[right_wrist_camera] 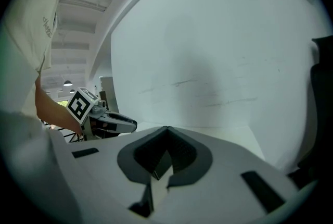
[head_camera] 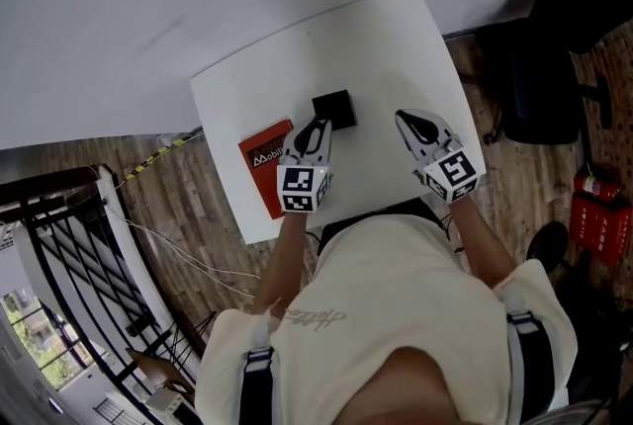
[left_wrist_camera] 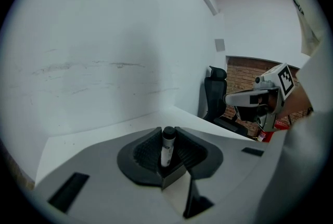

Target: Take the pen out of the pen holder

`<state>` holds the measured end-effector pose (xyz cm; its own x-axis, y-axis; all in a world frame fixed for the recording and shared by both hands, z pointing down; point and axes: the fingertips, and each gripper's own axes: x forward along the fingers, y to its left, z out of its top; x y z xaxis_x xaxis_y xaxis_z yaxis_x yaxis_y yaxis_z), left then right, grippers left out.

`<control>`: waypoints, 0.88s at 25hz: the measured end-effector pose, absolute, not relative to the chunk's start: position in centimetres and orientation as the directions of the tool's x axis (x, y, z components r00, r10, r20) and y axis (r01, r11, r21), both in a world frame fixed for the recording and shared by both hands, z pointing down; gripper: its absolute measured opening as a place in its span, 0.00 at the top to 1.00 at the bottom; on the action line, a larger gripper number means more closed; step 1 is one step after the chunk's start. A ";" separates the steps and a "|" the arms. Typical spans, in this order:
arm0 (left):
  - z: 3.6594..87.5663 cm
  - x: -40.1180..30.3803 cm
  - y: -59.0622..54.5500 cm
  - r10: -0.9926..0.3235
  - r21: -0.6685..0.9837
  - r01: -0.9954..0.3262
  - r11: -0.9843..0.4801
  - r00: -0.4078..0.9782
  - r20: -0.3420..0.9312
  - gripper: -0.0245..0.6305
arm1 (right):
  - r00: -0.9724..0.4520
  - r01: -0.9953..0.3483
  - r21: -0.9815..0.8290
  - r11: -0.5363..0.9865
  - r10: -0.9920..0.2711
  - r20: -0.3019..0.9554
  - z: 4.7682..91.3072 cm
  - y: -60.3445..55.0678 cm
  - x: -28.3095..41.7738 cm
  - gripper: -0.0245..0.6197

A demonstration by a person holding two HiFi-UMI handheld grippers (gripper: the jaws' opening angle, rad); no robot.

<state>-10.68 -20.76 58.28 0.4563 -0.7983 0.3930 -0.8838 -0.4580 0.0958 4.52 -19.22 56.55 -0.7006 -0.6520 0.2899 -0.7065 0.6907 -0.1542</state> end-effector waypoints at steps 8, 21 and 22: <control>55.2 -10.1 -20.1 -0.820 0.096 -0.883 -0.460 0.464 0.334 0.83 | -0.707 -0.701 -0.136 0.699 -0.657 0.262 55.4 -18.6 4.8 0.95; 51.3 -11.6 -18.0 -0.858 0.065 -0.898 -0.435 0.435 0.271 0.83 | -0.743 -0.665 -0.085 0.742 -0.644 0.185 51.7 -18.8 3.3 0.95; 51.0 -11.9 -17.9 -0.863 0.061 -0.901 -0.430 0.430 0.267 0.83 | -0.746 -0.661 -0.082 0.746 -0.642 0.176 51.5 -18.9 3.1 0.95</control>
<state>-11.87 -17.85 51.04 0.4296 -0.8628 0.2666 -0.9009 -0.4297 0.0611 3.14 -18.90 51.46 -0.7464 -0.6416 0.1765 -0.6607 0.7462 -0.0817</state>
